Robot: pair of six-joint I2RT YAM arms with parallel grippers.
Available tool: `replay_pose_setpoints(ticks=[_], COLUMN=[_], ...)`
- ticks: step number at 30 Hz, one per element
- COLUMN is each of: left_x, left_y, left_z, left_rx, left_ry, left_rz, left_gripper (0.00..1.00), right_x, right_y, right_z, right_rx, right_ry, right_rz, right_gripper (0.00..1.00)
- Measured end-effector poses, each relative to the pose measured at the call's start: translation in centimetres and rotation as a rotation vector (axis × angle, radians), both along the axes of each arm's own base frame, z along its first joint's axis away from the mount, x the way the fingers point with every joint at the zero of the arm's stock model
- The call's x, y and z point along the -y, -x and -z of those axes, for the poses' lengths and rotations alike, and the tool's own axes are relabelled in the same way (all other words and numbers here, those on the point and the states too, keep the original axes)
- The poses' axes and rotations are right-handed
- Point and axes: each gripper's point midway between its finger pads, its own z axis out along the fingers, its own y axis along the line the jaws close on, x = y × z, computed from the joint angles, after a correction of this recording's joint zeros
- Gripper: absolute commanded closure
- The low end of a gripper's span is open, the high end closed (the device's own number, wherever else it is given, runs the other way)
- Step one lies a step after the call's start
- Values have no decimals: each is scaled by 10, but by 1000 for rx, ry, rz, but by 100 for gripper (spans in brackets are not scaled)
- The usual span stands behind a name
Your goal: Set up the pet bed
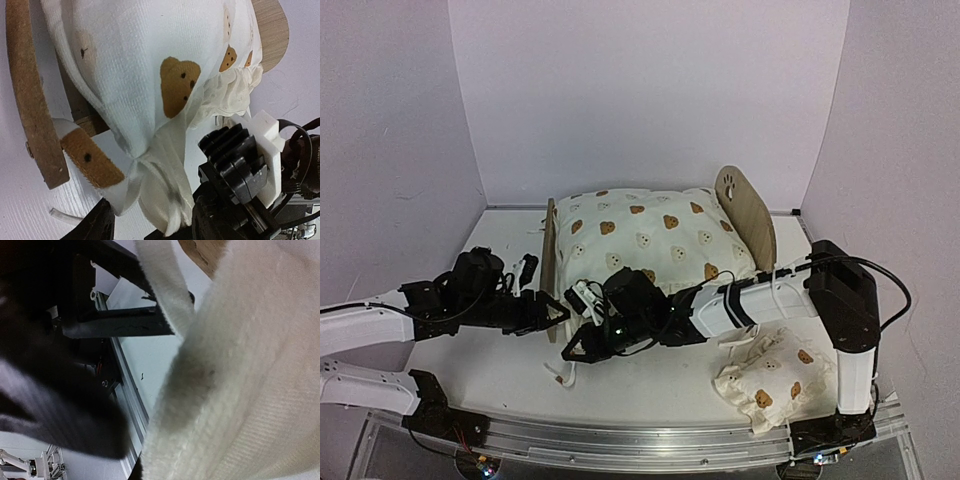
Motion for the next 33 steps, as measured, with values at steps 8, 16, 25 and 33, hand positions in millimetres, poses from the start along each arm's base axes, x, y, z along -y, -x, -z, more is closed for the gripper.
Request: replay_pose_setpoints(ticks=[8, 16, 25, 33], left_x=[2, 5, -12, -41], left_y=[-24, -73, -78, -54], left_z=[-9, -59, -67, -67], left_rx=[88, 301, 378, 372], left_ry=[-46, -119, -216, -221], left_rz=[-48, -133, -118, -145], left_gripper=[89, 100, 37, 37], right_x=[-1, -1, -2, -12], right_y=[0, -1, -8, -29], right_z=[-1, -2, -1, -22], right_rx=[2, 2, 23, 114], right_ry=[-6, -10, -5, -40], right_rz=[0, 4, 36, 109], right_gripper=[95, 95, 92, 85])
